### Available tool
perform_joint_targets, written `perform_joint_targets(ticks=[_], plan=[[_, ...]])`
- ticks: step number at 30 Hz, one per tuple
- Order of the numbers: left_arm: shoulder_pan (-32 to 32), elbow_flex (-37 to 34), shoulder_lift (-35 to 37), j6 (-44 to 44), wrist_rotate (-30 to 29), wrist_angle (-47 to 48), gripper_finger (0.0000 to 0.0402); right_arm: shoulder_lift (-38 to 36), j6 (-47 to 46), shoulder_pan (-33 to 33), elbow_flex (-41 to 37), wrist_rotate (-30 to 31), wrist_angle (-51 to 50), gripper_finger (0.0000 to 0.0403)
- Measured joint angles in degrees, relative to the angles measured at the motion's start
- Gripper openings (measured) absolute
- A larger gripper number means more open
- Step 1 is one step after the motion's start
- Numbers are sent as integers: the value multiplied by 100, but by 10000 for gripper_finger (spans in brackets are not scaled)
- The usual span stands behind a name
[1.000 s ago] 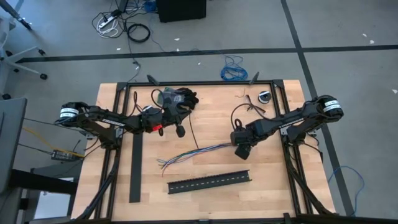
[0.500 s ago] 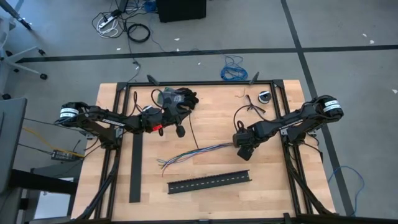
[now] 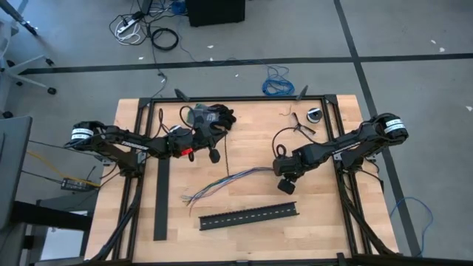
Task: Ziptie cables
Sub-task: Wrap the cables together using the black zip tie
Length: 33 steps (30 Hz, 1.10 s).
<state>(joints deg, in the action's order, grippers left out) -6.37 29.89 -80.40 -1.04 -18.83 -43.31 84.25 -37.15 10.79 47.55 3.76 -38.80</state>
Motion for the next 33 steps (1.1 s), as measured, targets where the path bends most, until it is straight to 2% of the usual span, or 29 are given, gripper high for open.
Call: perform_joint_targets(ticks=[5, 12, 15, 19, 24, 28, 33], plan=[[-1, 0, 0, -4, -1, 0, 0, 0, 890, 109, 752, -25, 484, 1], [-2, 0, 0, -60, -107, 17, 0, 0, 2002, 372, 1768, -276, 570, 0], [0, 0, 0, -28, -92, 14, 0, 0, 2340, 438, 2098, -97, 621, 1], [9, 0, 0, 206, -27, 2, 0, 0, 2596, 272, 2188, 346, 502, 1], [15, 0, 0, 567, 333, -2, 0, 0, 2685, -175, 2188, 917, 98, 1], [61, 0, -132, 789, 439, -124, 0, 0, 2829, -516, 2188, 990, 15, 1], [210, 0, -731, 977, 419, -315, 0, 0, 2818, -844, 2188, 1082, -348, 1]])
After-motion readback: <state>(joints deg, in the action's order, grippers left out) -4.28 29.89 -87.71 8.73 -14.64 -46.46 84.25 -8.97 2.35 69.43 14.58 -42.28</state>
